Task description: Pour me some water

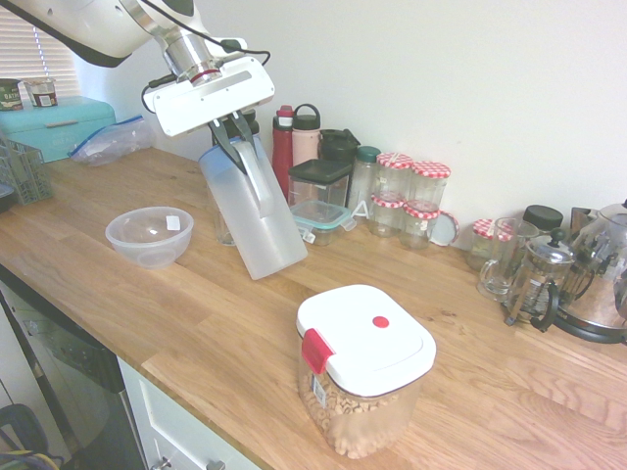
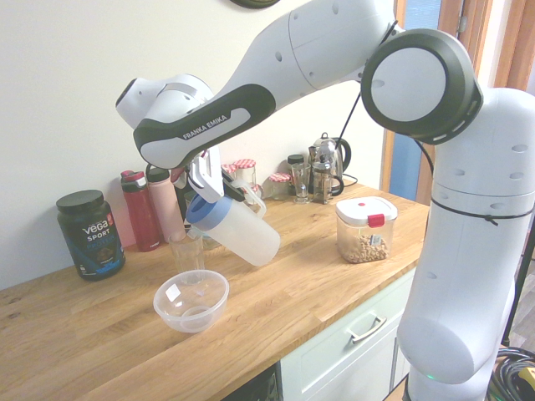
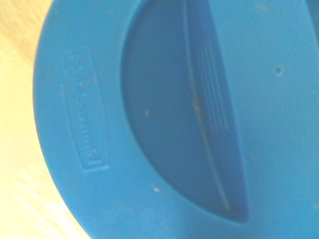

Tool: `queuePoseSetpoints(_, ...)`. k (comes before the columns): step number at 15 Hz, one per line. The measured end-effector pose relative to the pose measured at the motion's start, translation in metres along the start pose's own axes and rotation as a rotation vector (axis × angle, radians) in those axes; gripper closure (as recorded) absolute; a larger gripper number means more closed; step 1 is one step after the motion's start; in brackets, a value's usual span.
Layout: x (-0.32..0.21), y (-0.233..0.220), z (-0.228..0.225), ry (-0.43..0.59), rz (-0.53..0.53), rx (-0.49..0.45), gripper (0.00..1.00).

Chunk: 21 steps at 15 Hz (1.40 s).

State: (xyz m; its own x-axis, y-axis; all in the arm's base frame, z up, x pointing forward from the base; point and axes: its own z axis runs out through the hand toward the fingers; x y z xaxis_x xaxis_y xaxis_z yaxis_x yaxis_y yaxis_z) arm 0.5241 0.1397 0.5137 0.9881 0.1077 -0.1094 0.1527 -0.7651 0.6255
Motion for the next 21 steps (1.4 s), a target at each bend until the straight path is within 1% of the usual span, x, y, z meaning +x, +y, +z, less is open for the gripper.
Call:
queuePoseSetpoints(2,0.004,-0.002,0.003,-0.013,-0.004,-0.013,1.0)
queuePoseSetpoints(7,0.001,0.0,0.003,-0.038,-0.019,-0.088,1.0)
queuePoseSetpoints(11,-0.002,-0.014,-0.002,-0.053,-0.058,-0.157,1.0)
queuePoseSetpoints(14,0.006,-0.024,-0.005,-0.063,-0.089,-0.204,1.0)
queuePoseSetpoints(17,0.02,-0.022,-0.011,-0.054,-0.092,-0.207,1.0)
queuePoseSetpoints(21,0.031,0.001,-0.013,-0.052,-0.061,-0.179,1.0)
